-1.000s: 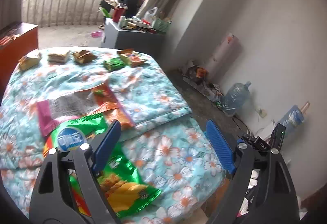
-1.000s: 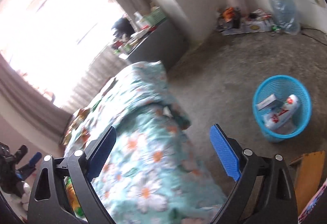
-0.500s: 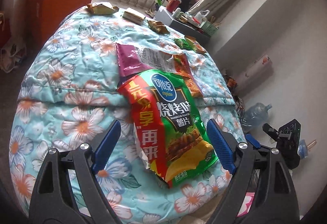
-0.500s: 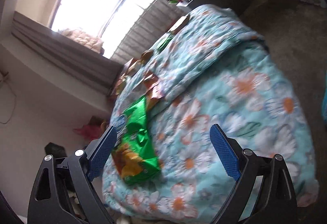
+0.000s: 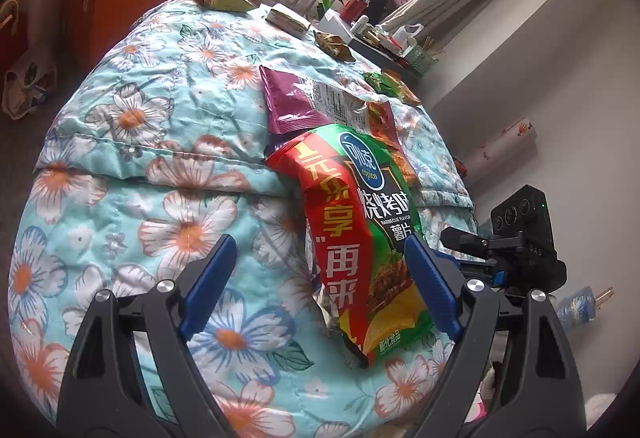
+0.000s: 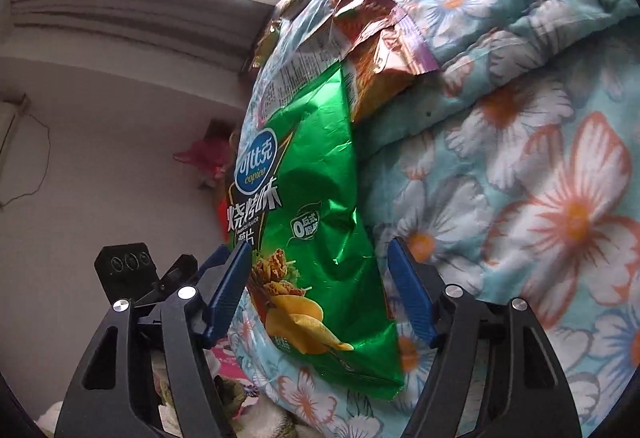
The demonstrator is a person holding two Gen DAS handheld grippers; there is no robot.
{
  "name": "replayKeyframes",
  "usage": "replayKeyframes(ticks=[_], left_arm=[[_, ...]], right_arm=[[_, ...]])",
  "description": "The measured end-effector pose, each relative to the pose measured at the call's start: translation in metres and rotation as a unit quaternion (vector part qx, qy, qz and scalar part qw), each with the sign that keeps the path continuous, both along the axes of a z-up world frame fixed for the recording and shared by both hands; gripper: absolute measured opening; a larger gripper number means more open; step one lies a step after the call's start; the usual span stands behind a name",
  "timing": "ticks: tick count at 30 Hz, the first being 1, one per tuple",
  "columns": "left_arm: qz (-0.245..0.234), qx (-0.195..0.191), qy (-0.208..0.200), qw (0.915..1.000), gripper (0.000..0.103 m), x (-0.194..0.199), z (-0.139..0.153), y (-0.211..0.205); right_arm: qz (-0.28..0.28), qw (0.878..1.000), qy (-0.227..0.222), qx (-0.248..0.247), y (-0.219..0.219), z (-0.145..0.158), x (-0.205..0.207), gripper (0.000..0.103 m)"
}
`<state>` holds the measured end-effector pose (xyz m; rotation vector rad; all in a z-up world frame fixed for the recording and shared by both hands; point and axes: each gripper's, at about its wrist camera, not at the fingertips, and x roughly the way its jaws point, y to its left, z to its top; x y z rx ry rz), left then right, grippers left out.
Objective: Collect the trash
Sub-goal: 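Grasp the green chip bag with the right tool while the left tool grasps the pink snack bag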
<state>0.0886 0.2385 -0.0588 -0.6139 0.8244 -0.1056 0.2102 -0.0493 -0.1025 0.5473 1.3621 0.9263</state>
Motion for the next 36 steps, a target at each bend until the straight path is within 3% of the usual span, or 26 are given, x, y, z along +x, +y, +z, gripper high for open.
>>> replayKeyframes(ticks=[3,7,9,13,20,23,27,31,33,36], left_arm=[[-0.002,0.0,-0.003,1.0,0.082,0.001,-0.004,0.003],[-0.006,-0.005,-0.003,1.0,0.082,0.006,-0.009,0.004],[-0.01,-0.007,-0.001,0.9999,0.082,0.008,-0.012,0.003],[-0.019,-0.011,-0.002,0.9997,0.081,0.01,-0.013,-0.002],[-0.02,0.0,-0.019,0.9996,0.081,0.028,0.006,0.008],[-0.049,0.042,-0.031,0.9974,0.081,0.06,0.026,0.009],[-0.107,0.116,-0.029,0.987,0.081,0.13,0.047,0.008],[-0.126,0.13,0.016,0.9833,0.081,0.209,0.038,0.013],[-0.13,0.138,0.044,0.9809,0.081,0.238,0.024,0.016],[-0.144,0.109,0.111,0.9772,0.077,0.262,-0.003,0.025]], right_arm=[[0.019,1.0,-0.003,-0.014,0.016,0.0,0.001,0.058],[0.018,1.0,0.019,-0.008,0.023,-0.007,0.001,0.03],[0.012,1.0,0.027,0.007,0.019,-0.01,-0.001,0.024],[-0.005,0.999,0.023,0.028,0.002,-0.006,-0.012,0.017],[-0.062,0.997,-0.018,0.039,-0.078,0.03,-0.04,0.013],[-0.112,0.992,-0.028,0.042,-0.121,0.038,-0.052,0.013],[-0.186,0.982,-0.026,0.036,-0.174,0.035,-0.061,0.013],[-0.237,0.97,-0.013,0.042,-0.211,0.027,-0.071,0.013],[-0.25,0.967,-0.008,0.047,-0.209,0.025,-0.078,0.013],[-0.256,0.965,-0.003,0.051,-0.209,0.024,-0.08,0.013]])
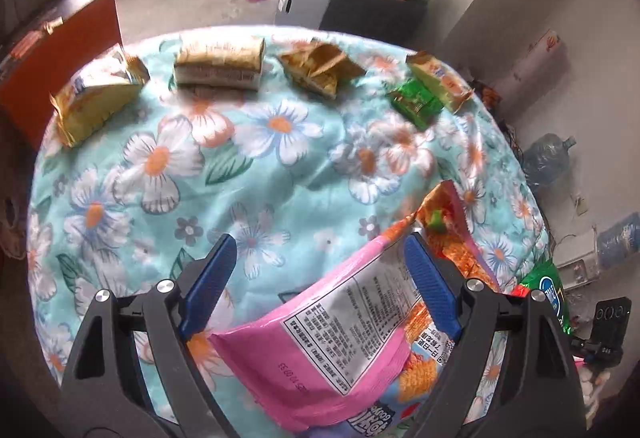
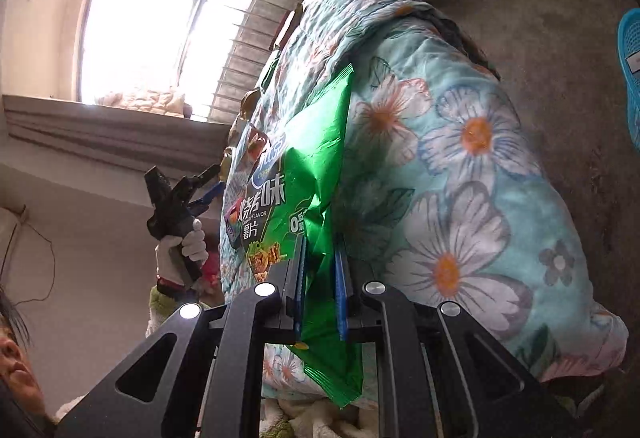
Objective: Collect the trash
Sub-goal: 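Grasp the green chip bag with the right tool while the left tool grasps the pink snack bag, then carry the pink bag and green chip bag over the blue wastebasket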
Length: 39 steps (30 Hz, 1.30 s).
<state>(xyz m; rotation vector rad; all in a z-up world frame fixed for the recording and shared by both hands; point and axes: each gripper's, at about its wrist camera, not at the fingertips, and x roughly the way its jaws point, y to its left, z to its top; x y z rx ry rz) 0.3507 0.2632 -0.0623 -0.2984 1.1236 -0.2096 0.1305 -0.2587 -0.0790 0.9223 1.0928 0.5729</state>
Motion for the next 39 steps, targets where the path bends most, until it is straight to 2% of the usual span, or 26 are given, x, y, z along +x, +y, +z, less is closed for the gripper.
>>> replayKeyframes(ticks=[2,5,10,12,14,17,20,22,26,30,35,39], left_arm=[[-0.006,-0.021,0.041,0.9989,0.07,-0.003,-0.012,0.005],[-0.034,-0.056,0.065,0.9957,0.069,-0.032,-0.011,0.007],[-0.121,-0.139,0.106,0.9772,0.069,-0.119,-0.003,-0.014],[-0.143,-0.155,0.103,0.972,0.069,-0.155,0.0,-0.026],[-0.122,-0.155,0.094,0.9759,0.07,-0.177,0.0,-0.029],[-0.074,-0.168,0.085,0.9794,0.071,-0.186,-0.006,-0.022],[-0.032,-0.217,0.093,0.9713,0.071,-0.178,-0.02,-0.014],[-0.014,-0.237,0.1,0.9662,0.071,-0.169,-0.028,-0.014],[0.001,-0.233,0.096,0.9678,0.069,-0.156,-0.037,-0.024],[0.003,-0.211,0.08,0.9742,0.055,-0.154,-0.035,-0.032],[0.004,-0.195,0.064,0.9786,0.037,-0.157,-0.037,-0.037],[-0.008,-0.191,0.036,0.9808,0.029,-0.163,-0.031,-0.039]], right_arm=[[0.003,1.0,-0.001,0.001,-0.002,0.0,-0.001,0.013],[0.007,1.0,-0.002,0.007,0.0,-0.006,0.001,0.013],[0.006,1.0,-0.001,0.016,-0.002,-0.012,0.002,0.013],[0.006,1.0,-0.002,0.021,-0.004,-0.018,0.004,0.013],[0.008,1.0,0.001,0.023,-0.004,-0.02,0.004,0.013],[0.011,1.0,0.006,0.028,-0.004,-0.023,0.007,0.016],[0.015,0.999,0.009,0.03,-0.001,-0.022,0.009,0.018],[0.019,0.999,0.013,0.03,0.002,-0.022,0.01,0.028],[0.023,0.999,0.018,0.03,0.007,-0.024,0.014,0.038],[0.038,0.999,0.012,0.031,0.017,-0.023,0.02,0.046],[0.047,0.998,0.017,0.03,0.028,-0.024,0.031,0.046],[0.051,0.998,0.015,0.026,0.035,-0.021,0.032,0.046]])
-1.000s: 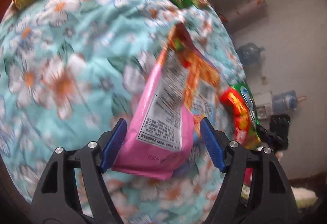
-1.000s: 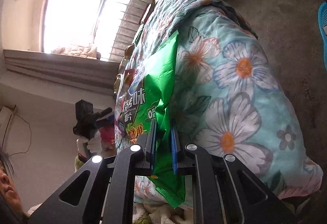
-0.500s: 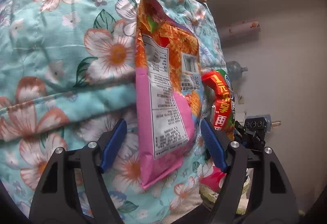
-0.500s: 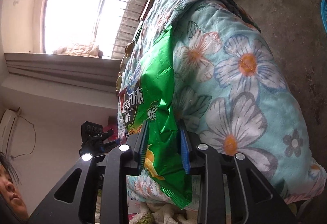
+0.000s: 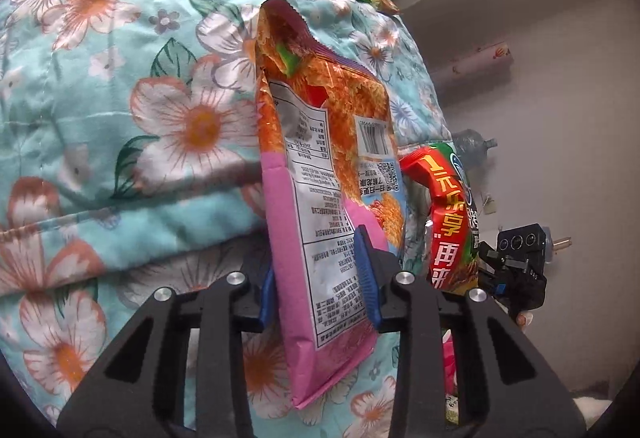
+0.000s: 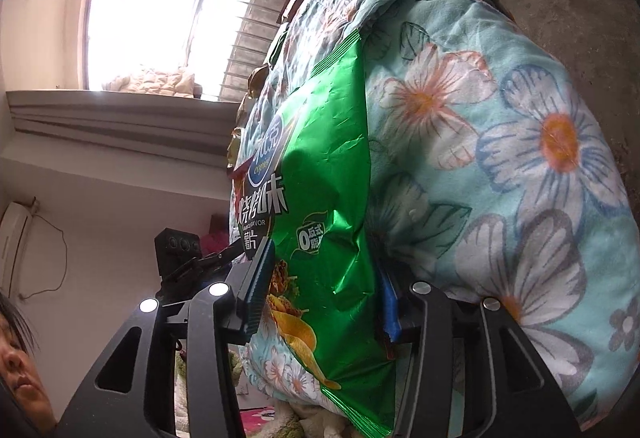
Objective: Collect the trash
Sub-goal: 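Carry the pink bag and green chip bag over the blue wastebasket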
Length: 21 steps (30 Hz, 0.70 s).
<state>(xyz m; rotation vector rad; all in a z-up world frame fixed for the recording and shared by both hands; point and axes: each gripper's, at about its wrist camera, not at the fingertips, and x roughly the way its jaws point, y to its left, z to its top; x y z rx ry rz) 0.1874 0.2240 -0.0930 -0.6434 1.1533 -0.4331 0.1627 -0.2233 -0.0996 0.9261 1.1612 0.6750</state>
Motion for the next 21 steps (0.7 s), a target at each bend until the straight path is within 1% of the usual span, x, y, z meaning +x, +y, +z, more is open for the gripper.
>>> replayKeyframes(ticks=[2,4,5,7,8,10,11,13,16,21], left_arm=[[-0.009,0.016,-0.026,0.9995,0.025,-0.006,0.008,-0.004],[-0.019,0.027,-0.049,0.9982,0.021,-0.011,0.017,-0.01],[-0.022,0.032,-0.059,0.9975,0.016,-0.014,0.022,-0.013],[-0.026,0.042,-0.074,0.996,0.011,-0.02,0.03,-0.016],[-0.025,0.046,-0.082,0.9953,0.009,-0.022,0.035,-0.017],[-0.024,0.056,-0.098,0.9934,0.005,-0.025,0.045,-0.021],[-0.025,0.061,-0.107,0.9921,0.003,-0.027,0.051,-0.023],[-0.029,0.064,-0.122,0.9901,0.001,-0.031,0.064,-0.029],[-0.037,0.068,-0.148,0.986,0.001,-0.035,0.085,-0.045],[-0.069,0.059,-0.19,0.9776,0.001,-0.032,0.123,-0.087]], right_arm=[[-0.001,1.0,0.001,0.007,0.003,0.002,-0.002,0.043],[-0.001,1.0,-0.002,0.015,0.008,0.004,-0.004,0.034],[0.0,1.0,-0.005,0.018,0.01,0.006,-0.006,0.033],[-0.001,1.0,-0.009,0.028,0.014,0.008,-0.009,0.024],[-0.002,0.999,-0.012,0.035,0.015,0.01,-0.01,0.022],[-0.005,0.999,-0.021,0.045,0.016,0.016,-0.013,0.012],[-0.006,0.998,-0.026,0.049,0.016,0.02,-0.014,0.01],[-0.01,0.998,-0.042,0.049,0.013,0.031,-0.018,0.008],[-0.023,0.995,-0.078,0.06,0.004,0.054,-0.024,0.007],[-0.068,0.987,-0.128,0.066,-0.035,0.082,-0.042,0.007]])
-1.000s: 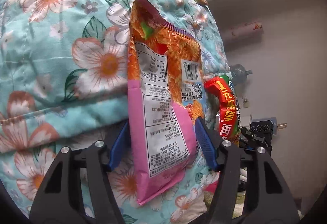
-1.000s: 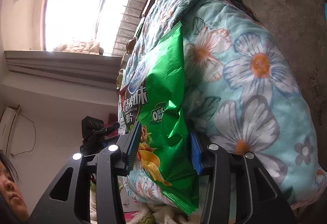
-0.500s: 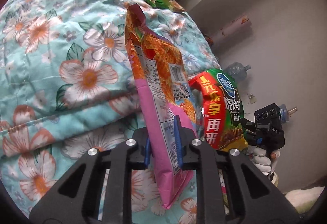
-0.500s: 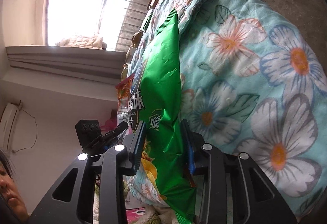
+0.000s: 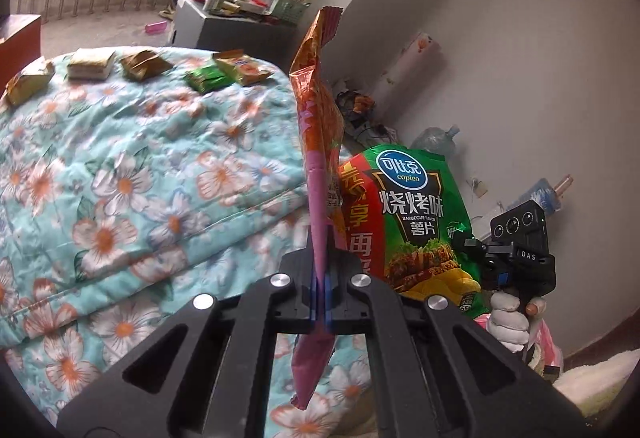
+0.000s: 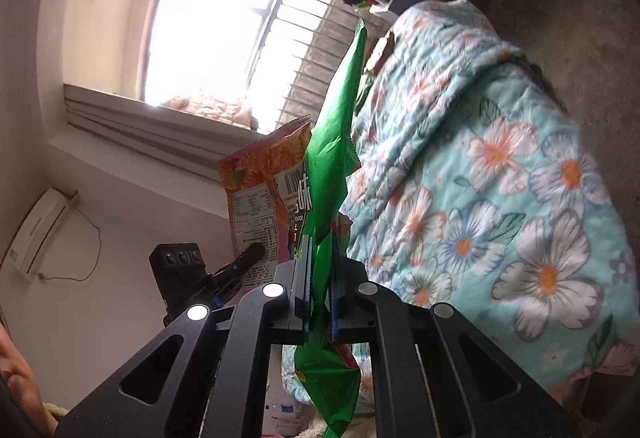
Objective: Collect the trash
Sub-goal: 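Carry the pink bag and green chip bag over the blue wastebasket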
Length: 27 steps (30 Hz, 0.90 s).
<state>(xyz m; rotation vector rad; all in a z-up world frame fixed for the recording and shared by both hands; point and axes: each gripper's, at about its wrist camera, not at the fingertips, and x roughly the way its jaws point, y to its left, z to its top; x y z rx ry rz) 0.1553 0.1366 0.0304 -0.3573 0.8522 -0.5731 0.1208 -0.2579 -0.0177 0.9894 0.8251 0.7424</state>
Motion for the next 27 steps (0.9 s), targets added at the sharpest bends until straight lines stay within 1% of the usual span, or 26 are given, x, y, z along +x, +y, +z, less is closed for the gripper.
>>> replayKeyframes(ticks=[3,8,12,15,17,19,20,22,25,26,27], left_arm=[[-0.029,-0.003,-0.016,0.9994,0.001,0.006,0.015,-0.037],[-0.092,0.009,-0.036,0.9951,0.001,0.022,0.028,-0.116],[-0.135,0.045,-0.053,0.9885,0.001,0.033,0.029,-0.189],[-0.16,0.065,-0.058,0.9832,0.001,0.048,0.023,-0.24],[-0.175,0.071,-0.05,0.9807,0.001,0.056,0.017,-0.271],[-0.188,0.073,-0.039,0.9787,0.001,0.066,0.007,-0.296],[-0.194,0.077,-0.034,0.9774,0.001,0.071,0.002,-0.31],[-0.203,0.084,-0.027,0.9753,0.001,0.077,-0.007,-0.33],[-0.214,0.092,-0.015,0.9723,0.001,0.084,-0.02,-0.352],[-0.217,0.095,-0.013,0.9715,0.001,0.084,-0.023,-0.356],[-0.22,0.097,-0.011,0.9706,0.001,0.086,-0.027,-0.36]], right_arm=[[-0.048,0.999,-0.016,0.001,-0.039,0.009,-0.017,0.007],[-0.135,0.991,-0.022,0.007,-0.107,0.007,-0.051,0.007],[-0.198,0.98,-0.021,0.01,-0.157,-0.002,-0.07,0.007],[-0.254,0.967,-0.014,-0.01,-0.191,-0.008,-0.079,0.007],[-0.285,0.959,-0.006,-0.002,-0.213,-0.02,-0.086,0.007],[-0.321,0.947,0.01,0.004,-0.235,-0.035,-0.095,0.007],[-0.342,0.939,0.021,0.002,-0.247,-0.044,-0.1,0.007],[-0.382,0.923,0.049,-0.014,-0.267,-0.062,-0.108,0.007],[-0.445,0.885,0.117,-0.074,-0.293,-0.095,-0.11,0.007],[-0.457,0.874,0.142,-0.084,-0.303,-0.109,-0.107,0.007],[-0.466,0.866,0.16,-0.085,-0.309,-0.123,-0.103,0.007]])
